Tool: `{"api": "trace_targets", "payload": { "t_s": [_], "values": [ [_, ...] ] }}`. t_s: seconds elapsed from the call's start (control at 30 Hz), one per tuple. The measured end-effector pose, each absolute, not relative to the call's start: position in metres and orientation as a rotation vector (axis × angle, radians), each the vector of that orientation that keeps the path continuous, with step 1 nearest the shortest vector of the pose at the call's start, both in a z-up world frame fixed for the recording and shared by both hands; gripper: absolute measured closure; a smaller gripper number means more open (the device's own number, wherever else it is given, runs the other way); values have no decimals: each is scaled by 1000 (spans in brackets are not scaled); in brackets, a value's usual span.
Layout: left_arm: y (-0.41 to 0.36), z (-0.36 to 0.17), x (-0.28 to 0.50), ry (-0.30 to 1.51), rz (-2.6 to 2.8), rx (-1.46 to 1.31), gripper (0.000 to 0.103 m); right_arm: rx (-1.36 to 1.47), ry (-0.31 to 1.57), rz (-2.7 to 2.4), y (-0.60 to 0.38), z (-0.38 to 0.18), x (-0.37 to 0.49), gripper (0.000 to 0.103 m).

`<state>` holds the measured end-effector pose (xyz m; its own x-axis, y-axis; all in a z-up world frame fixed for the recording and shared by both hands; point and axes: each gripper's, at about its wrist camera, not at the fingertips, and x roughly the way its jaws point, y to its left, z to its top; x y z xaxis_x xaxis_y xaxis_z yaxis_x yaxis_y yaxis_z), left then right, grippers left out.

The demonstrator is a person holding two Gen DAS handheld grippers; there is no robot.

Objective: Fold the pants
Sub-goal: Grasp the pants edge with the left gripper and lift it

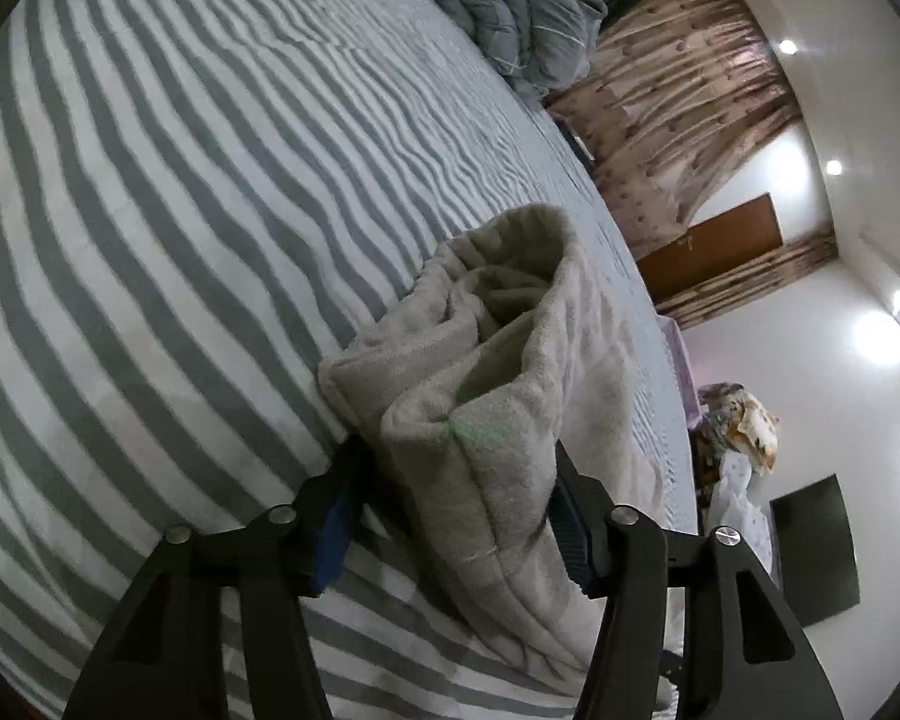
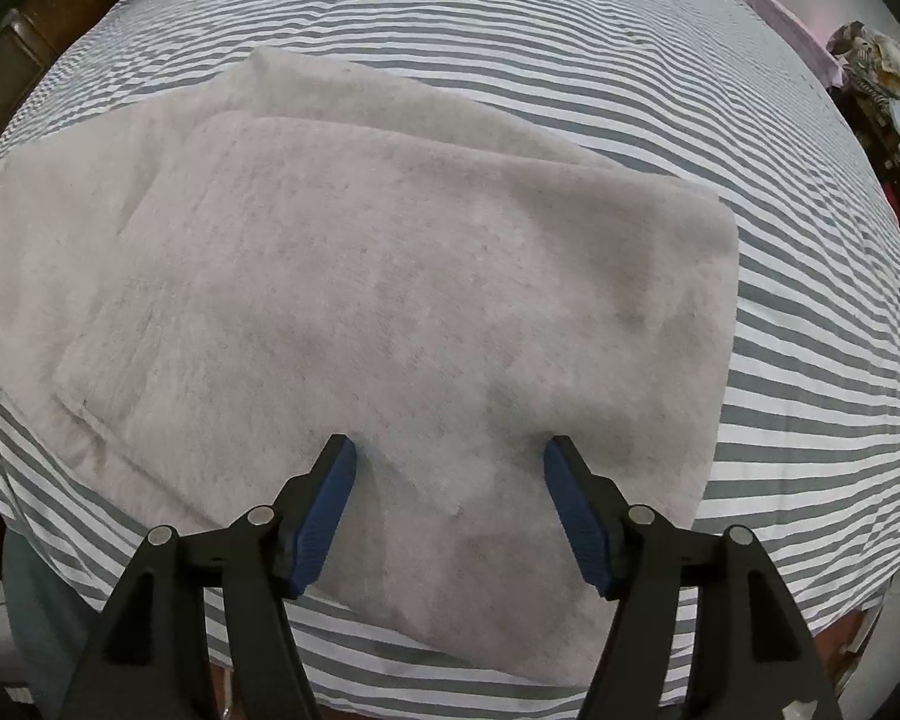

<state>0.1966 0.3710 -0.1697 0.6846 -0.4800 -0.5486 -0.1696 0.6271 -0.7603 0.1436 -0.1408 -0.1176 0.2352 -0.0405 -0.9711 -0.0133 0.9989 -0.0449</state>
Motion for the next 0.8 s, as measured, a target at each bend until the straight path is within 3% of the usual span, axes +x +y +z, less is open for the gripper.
{"api": "trace_targets", "payload": {
  "t_s": [0.2,0.27,0.47,0.8],
  "values": [
    [376,-174,197,810,-218,-909,41,-38,1323,-17,-141,-117,144,36],
    [374,-170,201,812,-203,-887,52,-29,1318,-16,-142,-116,142,36],
    [366,-147,199,809,-167,-807,66,-10,1307,-7,-145,-115,140,36],
    [323,-66,196,739,-193,-661,72,52,1279,38,-155,-111,132,36]
  ]
}}
